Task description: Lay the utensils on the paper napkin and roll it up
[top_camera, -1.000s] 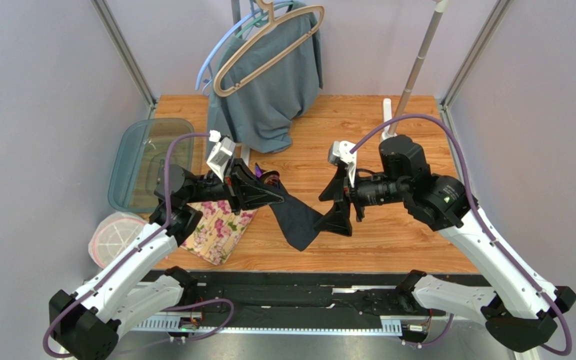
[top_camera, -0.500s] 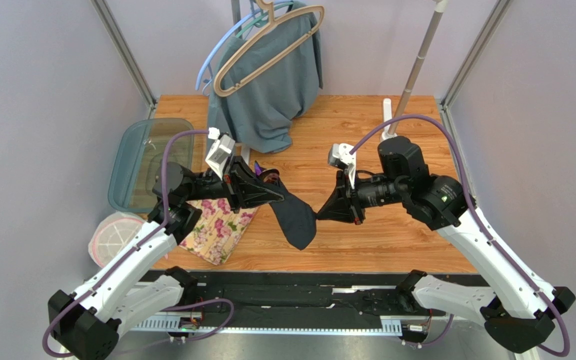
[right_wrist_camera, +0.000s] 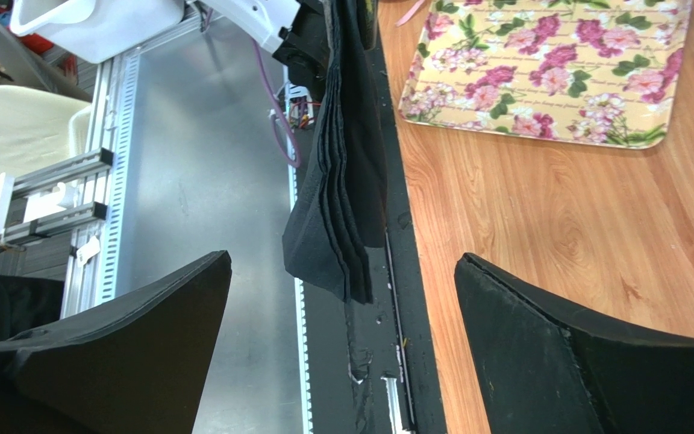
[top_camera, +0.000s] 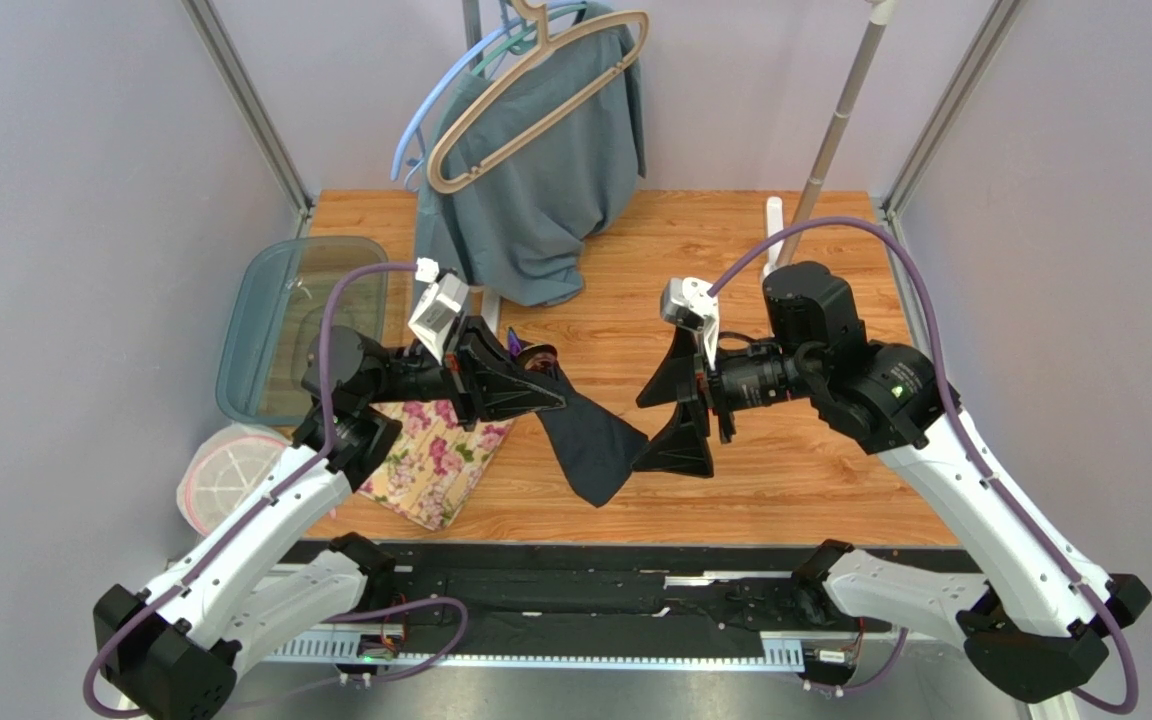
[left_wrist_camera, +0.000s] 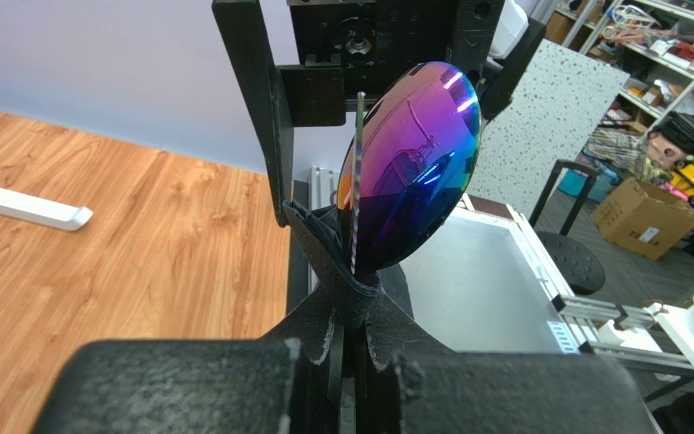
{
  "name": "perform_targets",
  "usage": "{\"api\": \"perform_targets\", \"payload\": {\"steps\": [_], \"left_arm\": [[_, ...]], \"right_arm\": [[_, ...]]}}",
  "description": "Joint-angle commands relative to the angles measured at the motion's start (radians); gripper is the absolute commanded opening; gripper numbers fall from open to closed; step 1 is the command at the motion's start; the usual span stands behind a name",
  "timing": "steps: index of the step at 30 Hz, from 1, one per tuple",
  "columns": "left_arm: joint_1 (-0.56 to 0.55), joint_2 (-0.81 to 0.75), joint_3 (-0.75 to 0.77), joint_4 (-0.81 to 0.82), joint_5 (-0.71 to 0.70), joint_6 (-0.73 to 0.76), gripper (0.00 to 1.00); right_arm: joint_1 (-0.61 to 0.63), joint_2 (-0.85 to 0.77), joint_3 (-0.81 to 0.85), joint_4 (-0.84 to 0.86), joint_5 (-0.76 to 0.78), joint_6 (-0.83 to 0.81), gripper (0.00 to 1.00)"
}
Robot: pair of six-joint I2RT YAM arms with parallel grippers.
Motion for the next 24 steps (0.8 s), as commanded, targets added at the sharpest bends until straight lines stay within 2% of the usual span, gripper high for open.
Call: {"api": "perform_targets", "payload": {"steps": [1, 10, 14, 17, 19, 20, 24], "left_arm": [[-0.001, -0.013, 0.010, 0.120, 0.031, -0.041, 0.00], [-0.037, -0.028, 0.027, 0.139, 0.062, -0.058, 0.00], [-0.042, -0.028, 0.036, 0.139, 0.056, -0.057, 0.00], [-0.042, -0.024, 0.052, 0.140, 0.051, -0.063, 0.00], [-0.042, -0.022, 0.058, 0.136, 0.047, -0.068, 0.00], [-0.042, -0.020, 0.064, 0.133, 0.047, -0.068, 0.00], [-0.042, -0.017, 0.079, 0.122, 0.038, -0.062, 0.00]], "right_arm": [[-0.003, 0.002, 0.008, 0.005, -0.069, -0.019, 0.99], [-0.002, 0.022, -0.027, 0.048, -0.170, 0.004, 0.96], [-0.002, 0.023, -0.032, 0.052, -0.205, 0.012, 0.82], [0.000, 0.020, -0.044, 0.042, -0.204, 0.013, 0.87], [0.001, 0.016, -0.050, 0.049, -0.220, 0.016, 0.83], [0.001, 0.014, -0.050, 0.055, -0.231, 0.027, 0.74], [0.012, 0.003, -0.058, 0.065, -0.270, 0.021, 0.61]]}}
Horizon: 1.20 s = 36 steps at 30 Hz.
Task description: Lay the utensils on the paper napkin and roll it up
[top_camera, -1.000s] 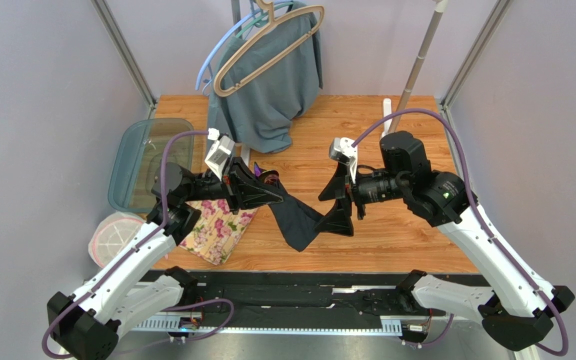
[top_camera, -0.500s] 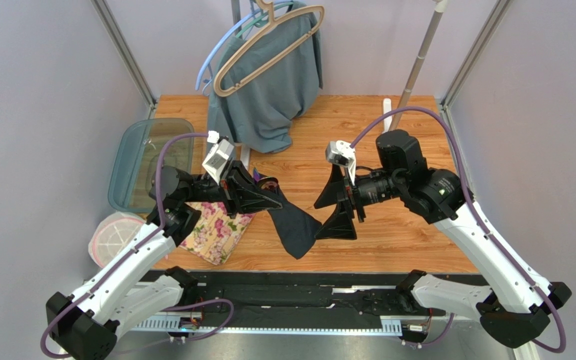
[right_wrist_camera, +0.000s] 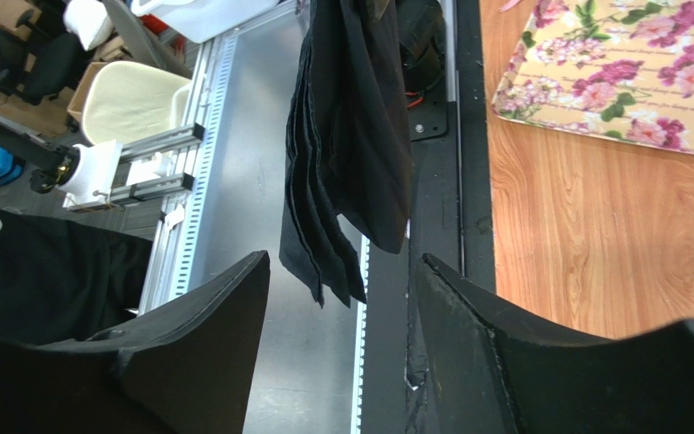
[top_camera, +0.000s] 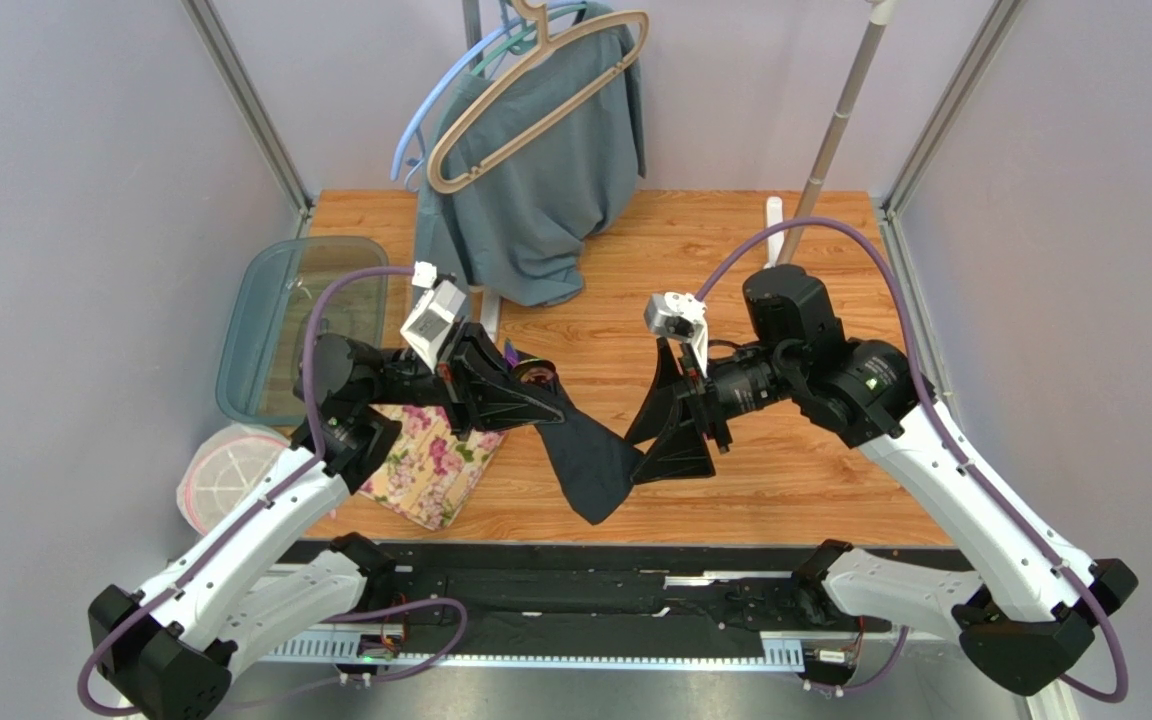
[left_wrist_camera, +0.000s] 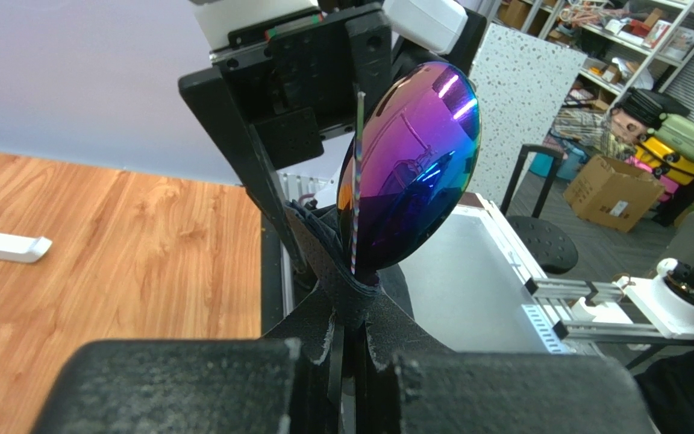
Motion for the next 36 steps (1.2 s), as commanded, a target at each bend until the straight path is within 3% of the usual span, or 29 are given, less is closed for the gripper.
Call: {"api": "perform_targets", "payload": {"steps": [1, 3, 6, 7, 19, 24, 28, 36], "left_arm": [[-0.005, -0.008, 0.068, 0.051, -0.018, 0.000, 0.00], [-0.005, -0.003, 0.077, 0.051, -0.018, 0.005, 0.00], [-0.005, -0.003, 0.082, 0.042, -0.015, 0.005, 0.00], [-0.005, -0.003, 0.080, 0.033, -0.012, 0.008, 0.00], [-0.005, -0.026, 0.057, -0.009, 0.006, 0.008, 0.00], [-0.017, 0.000, 0.077, 0.028, -0.004, -0.029, 0.00], [-0.045, 0.037, 0.088, 0.063, -0.021, -0.058, 0.00], [-0.059, 0.086, 0.099, 0.134, -0.066, -0.110, 0.00]], "right_arm": [[0.014, -0.027, -0.006, 0.037, -0.054, -0.009, 0.54], [0.016, -0.024, -0.005, 0.037, -0.046, -0.009, 0.45], [0.016, -0.024, 0.001, 0.036, -0.025, -0.011, 0.16], [0.014, -0.024, 0.007, 0.034, -0.012, -0.011, 0.00], [-0.087, 0.067, 0.020, 0.040, 0.120, -0.032, 0.00], [-0.084, 0.140, 0.003, 0.133, 0.074, 0.034, 0.00], [-0.037, 0.168, -0.003, 0.239, 0.031, 0.116, 0.00], [0.121, 0.156, -0.077, 0.316, 0.000, 0.114, 0.00]]}}
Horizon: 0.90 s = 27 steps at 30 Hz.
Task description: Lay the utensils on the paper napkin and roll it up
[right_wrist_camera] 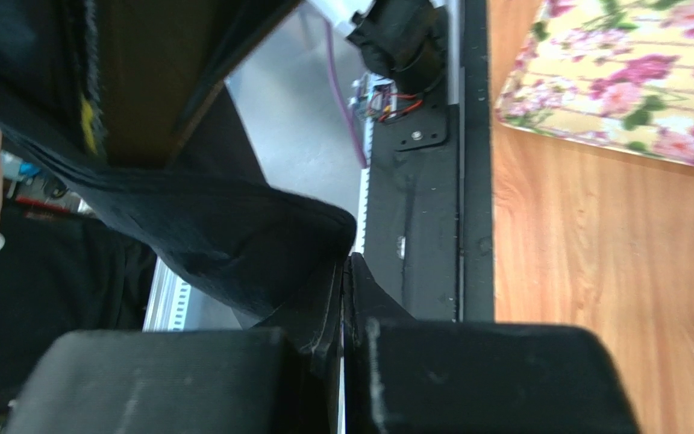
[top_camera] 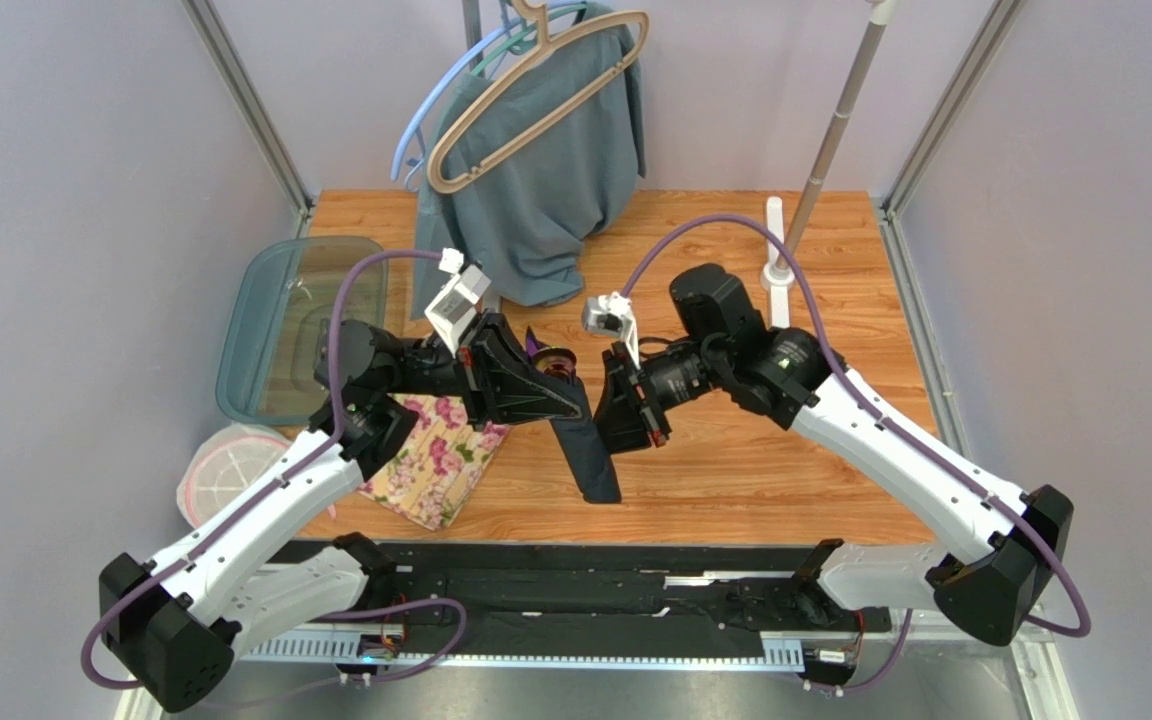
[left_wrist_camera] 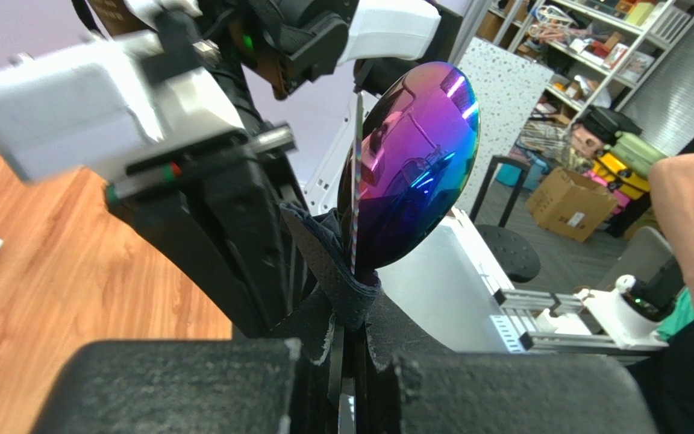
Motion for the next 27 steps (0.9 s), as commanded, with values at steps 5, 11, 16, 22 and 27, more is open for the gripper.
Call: {"api": "perform_targets", "payload": {"steps": [5, 11, 16, 22, 27], "left_arm": [[-0.008, 0.014, 0.041, 0.102, -0.049, -0.043, 0.00], [-0.008, -0.002, 0.022, 0.059, -0.062, -0.021, 0.00], [0.028, -0.018, 0.011, -0.113, -0.134, 0.043, 0.00], [0.056, 0.006, 0.059, -0.478, -0.334, 0.218, 0.00], [0.057, 0.049, 0.119, -0.642, -0.518, 0.270, 0.00]], "right_arm": [[0.082, -0.015, -0.049, 0.175, -0.051, 0.064, 0.00], [0.062, -0.025, -0.054, 0.167, -0.045, 0.061, 0.00], [-0.054, -0.042, -0.001, -0.016, 0.073, -0.026, 0.28], [-0.269, -0.054, 0.105, -0.215, 0.405, -0.049, 0.43], [-0.343, -0.085, 0.104, -0.220, 0.680, -0.017, 0.63]]}}
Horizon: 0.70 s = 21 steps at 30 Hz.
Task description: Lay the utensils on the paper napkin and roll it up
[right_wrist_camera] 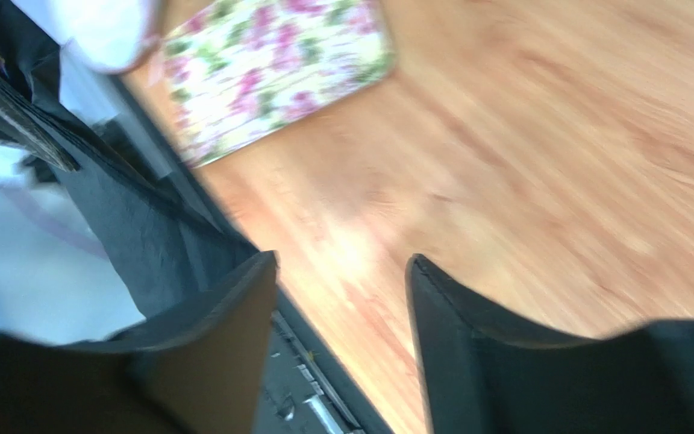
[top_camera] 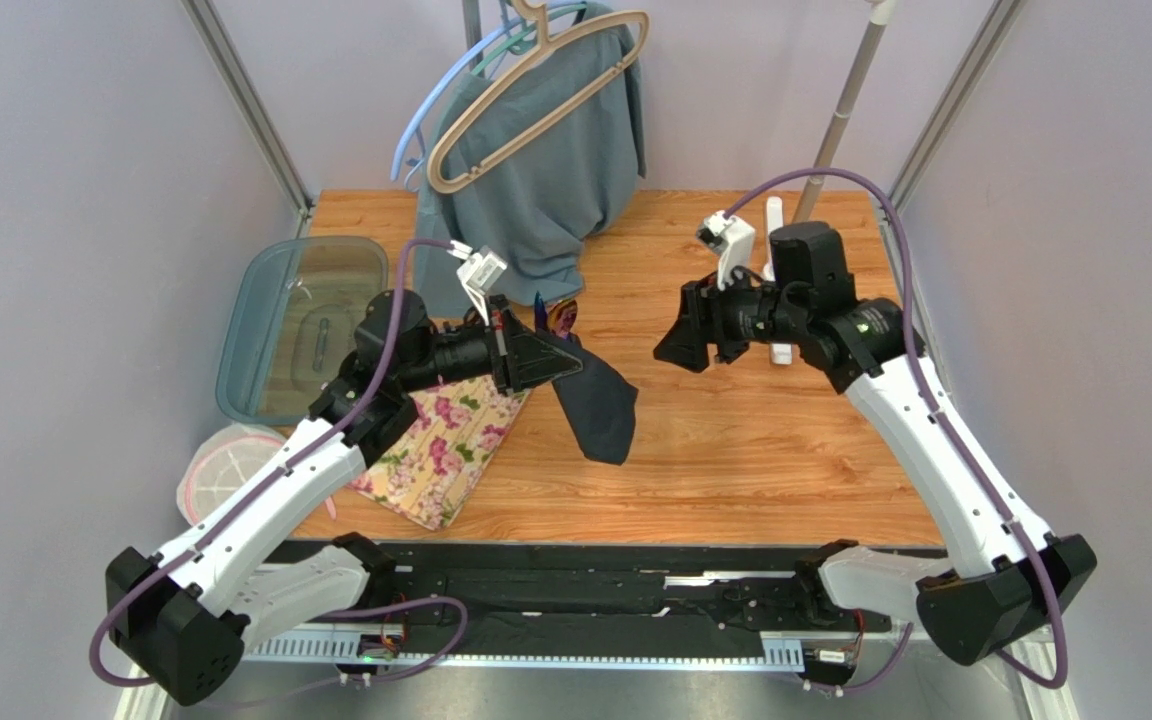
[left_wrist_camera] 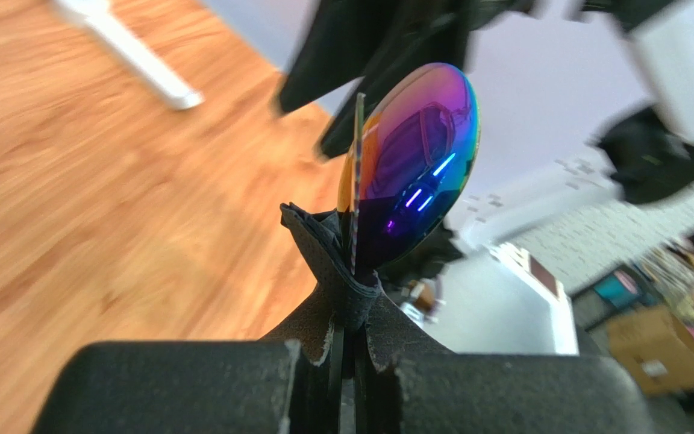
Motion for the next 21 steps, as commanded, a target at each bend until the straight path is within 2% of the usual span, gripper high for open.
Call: {"api": "perform_targets", "payload": {"steps": [1, 3, 6, 14, 21], "left_arm": [[0.004, 0.028, 0.098, -0.158, -0.198, 0.090, 0.00], [0.003, 0.041, 0.132, -0.199, -0.253, 0.099, 0.00], [0.003, 0.065, 0.163, -0.237, -0.287, 0.102, 0.00], [0.003, 0.091, 0.163, -0.207, -0.275, -0.007, 0.00], [0.004, 0.087, 0.144, -0.132, -0.212, -0.062, 0.00]], "right_arm": [[-0.017, -0.054, 0.030, -0.042, 0.249, 0.029, 0.67], [-0.013, -0.054, 0.010, -0.022, 0.227, 0.064, 0.85], [0.024, -0.047, 0.000, 0.016, 0.177, 0.103, 0.82], [0.157, 0.003, -0.030, 0.214, 0.013, 0.195, 0.81], [0.233, 0.061, -0.030, 0.268, -0.004, 0.175, 0.87]]}}
